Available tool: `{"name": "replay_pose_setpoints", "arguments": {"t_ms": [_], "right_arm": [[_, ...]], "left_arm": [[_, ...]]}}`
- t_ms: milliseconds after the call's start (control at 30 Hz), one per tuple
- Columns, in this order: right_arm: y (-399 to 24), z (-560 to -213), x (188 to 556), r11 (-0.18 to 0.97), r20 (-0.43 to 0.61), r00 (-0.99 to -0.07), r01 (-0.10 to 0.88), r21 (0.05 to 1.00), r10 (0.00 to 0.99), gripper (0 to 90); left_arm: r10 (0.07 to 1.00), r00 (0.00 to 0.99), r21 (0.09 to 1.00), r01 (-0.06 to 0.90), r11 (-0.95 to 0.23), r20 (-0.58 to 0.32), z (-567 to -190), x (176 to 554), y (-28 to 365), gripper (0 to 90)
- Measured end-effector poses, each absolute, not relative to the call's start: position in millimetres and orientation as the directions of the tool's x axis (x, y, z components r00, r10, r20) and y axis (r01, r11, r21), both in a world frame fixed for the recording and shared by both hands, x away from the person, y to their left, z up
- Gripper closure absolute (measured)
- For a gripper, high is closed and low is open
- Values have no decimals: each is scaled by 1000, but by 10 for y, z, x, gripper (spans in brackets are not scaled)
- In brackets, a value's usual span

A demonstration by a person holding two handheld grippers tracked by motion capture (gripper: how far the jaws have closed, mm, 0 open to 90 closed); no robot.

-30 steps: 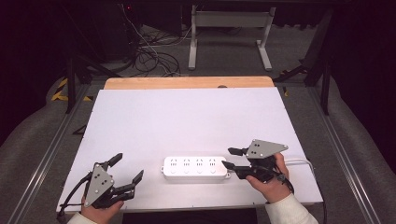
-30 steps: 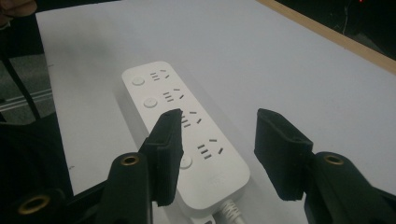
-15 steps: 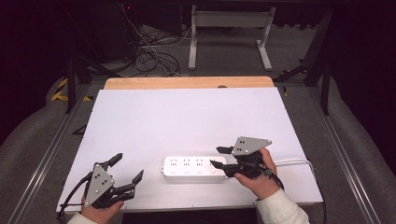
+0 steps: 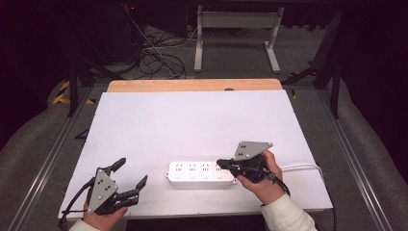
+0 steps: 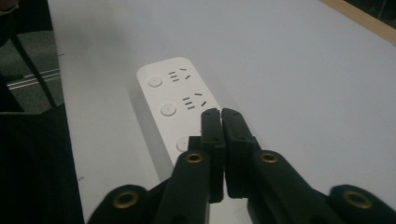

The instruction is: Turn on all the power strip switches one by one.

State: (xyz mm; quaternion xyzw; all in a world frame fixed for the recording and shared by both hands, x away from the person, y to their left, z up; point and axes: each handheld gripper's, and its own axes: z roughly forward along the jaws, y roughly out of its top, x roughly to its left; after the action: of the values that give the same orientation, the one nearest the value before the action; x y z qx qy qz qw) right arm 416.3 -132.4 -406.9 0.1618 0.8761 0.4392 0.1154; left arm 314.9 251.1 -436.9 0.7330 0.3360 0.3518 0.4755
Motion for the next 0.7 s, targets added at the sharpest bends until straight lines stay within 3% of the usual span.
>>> {"name": "replay_pose_setpoints", "arguments": {"t_ms": [133,700], "right_arm": [[-1329,-4072,4160,533,-9,-923,213,818,384,900],[-1159,-4111,4269,706,-31,-911,297,644,411,900]], "left_arm": [[825,527,931,155,-331,206,-4368,3151,2512,187],[825,528,932,159,-327,200,-4378,3153,2504,189]]}}
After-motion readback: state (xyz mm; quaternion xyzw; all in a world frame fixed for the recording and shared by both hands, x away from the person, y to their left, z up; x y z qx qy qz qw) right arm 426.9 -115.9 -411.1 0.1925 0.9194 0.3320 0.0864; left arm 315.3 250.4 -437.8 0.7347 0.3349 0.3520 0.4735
